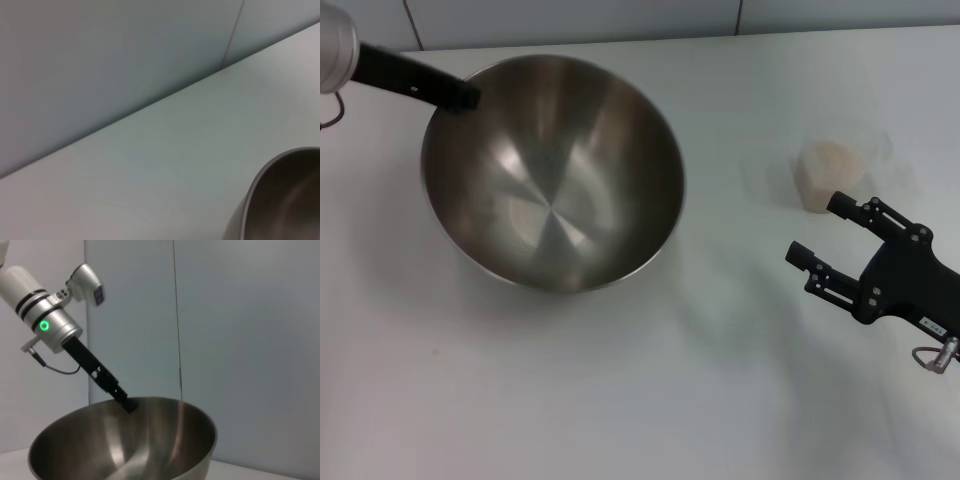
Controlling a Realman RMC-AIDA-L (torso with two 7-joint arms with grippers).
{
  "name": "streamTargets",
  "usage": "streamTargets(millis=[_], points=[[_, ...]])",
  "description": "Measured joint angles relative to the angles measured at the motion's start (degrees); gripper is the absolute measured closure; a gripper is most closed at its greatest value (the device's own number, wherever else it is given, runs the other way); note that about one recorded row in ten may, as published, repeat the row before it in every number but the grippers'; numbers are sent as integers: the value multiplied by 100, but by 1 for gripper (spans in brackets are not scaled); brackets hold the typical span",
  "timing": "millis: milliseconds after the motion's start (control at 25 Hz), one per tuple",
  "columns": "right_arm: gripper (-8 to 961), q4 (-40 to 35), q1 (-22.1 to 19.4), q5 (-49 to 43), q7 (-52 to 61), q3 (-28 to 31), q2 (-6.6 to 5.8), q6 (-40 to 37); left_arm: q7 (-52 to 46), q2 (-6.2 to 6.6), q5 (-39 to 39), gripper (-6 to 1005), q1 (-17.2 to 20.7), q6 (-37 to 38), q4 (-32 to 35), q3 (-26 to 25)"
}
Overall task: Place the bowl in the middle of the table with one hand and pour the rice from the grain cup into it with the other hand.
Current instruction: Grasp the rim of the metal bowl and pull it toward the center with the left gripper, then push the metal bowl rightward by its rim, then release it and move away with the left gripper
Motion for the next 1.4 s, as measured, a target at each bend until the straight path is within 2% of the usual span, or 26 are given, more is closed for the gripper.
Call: streamTargets(millis=[320, 760, 1160, 1400], points=[[171, 92, -11, 0, -48, -14, -4, 53, 56, -30, -34, 958, -325, 74, 4, 76], [171, 121, -173, 0, -71, 3, 0, 0, 101, -69, -131, 958, -688, -86, -289, 450], [171, 188, -299, 0, -191, 24, 4, -155, 134, -71, -574, 959, -719, -616, -727, 867], [170, 194, -300, 0, -193, -8, 4, -174, 199, -69, -642, 958, -714, -777, -948, 943]])
